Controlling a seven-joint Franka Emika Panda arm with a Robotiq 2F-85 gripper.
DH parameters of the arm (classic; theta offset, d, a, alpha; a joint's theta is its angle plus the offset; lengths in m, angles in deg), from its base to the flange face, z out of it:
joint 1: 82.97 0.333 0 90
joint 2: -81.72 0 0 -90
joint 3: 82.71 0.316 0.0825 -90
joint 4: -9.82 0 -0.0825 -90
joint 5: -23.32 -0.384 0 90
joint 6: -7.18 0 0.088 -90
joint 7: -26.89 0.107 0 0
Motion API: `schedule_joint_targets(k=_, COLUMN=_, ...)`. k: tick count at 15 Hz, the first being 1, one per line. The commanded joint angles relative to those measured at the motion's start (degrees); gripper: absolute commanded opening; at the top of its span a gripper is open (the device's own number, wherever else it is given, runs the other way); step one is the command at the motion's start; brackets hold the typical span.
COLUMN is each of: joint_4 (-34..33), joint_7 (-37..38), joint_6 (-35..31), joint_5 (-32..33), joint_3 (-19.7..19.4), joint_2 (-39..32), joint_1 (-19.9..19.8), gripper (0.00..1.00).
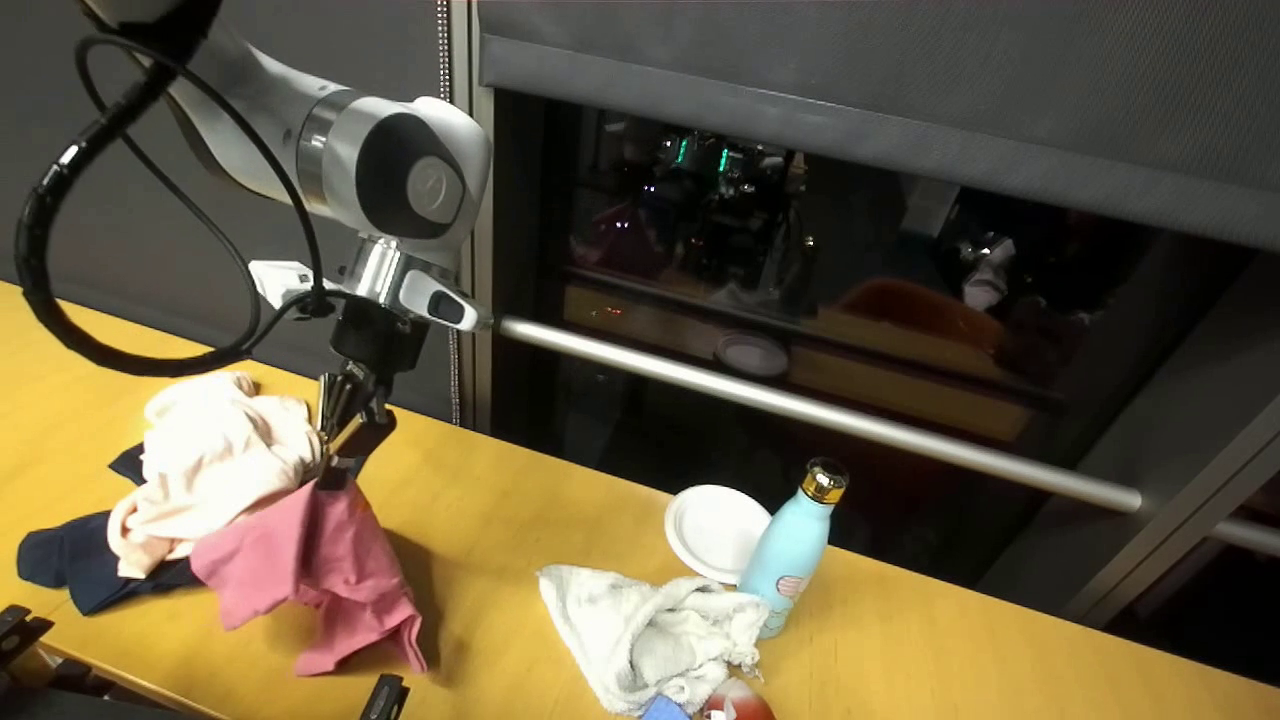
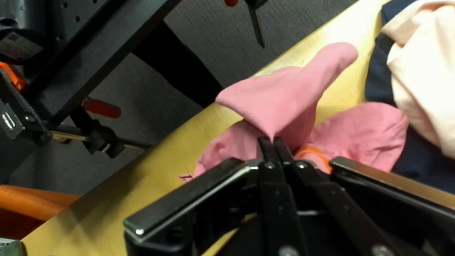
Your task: Put the pink cloth on the stack on clothes
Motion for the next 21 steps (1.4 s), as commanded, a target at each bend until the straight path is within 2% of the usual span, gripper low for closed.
schedule_joint_targets(k=1, joint_4=-5.51, joint_7=8.4, joint_6=1.29, joint_5=4.7, joint_3=-3.33, joint_2=-3.4, joint_1=2.83, gripper=0.01)
schedule_joint_targets(k=7, joint_4=-9.82, joint_7=21.65, joint_6=1.7, joint_5=14.72, joint_3=-6.44, joint_2=-8.01, joint_1=6.09, gripper=0.01)
schedule_joint_targets(k=12, joint_4=-11.68, joint_7=25.82, joint_6=0.82, joint_5=18.14, joint_3=-5.75, joint_2=-12.99, joint_1=7.25, gripper=0.01)
schedule_joint_targets(k=15, joint_4=-10.55, joint_7=29.21, joint_6=-3.8, joint_5=20.05, joint_3=-5.94, joint_2=-14.32, joint_1=9.06, gripper=0.01)
schedule_joint_targets(k=21, joint_4=-8.56, joint_7=33.41, joint_6=-16.41, joint_5=22.41, joint_3=-6.18, joint_2=-16.61, joint_1=10.01, gripper=0.01)
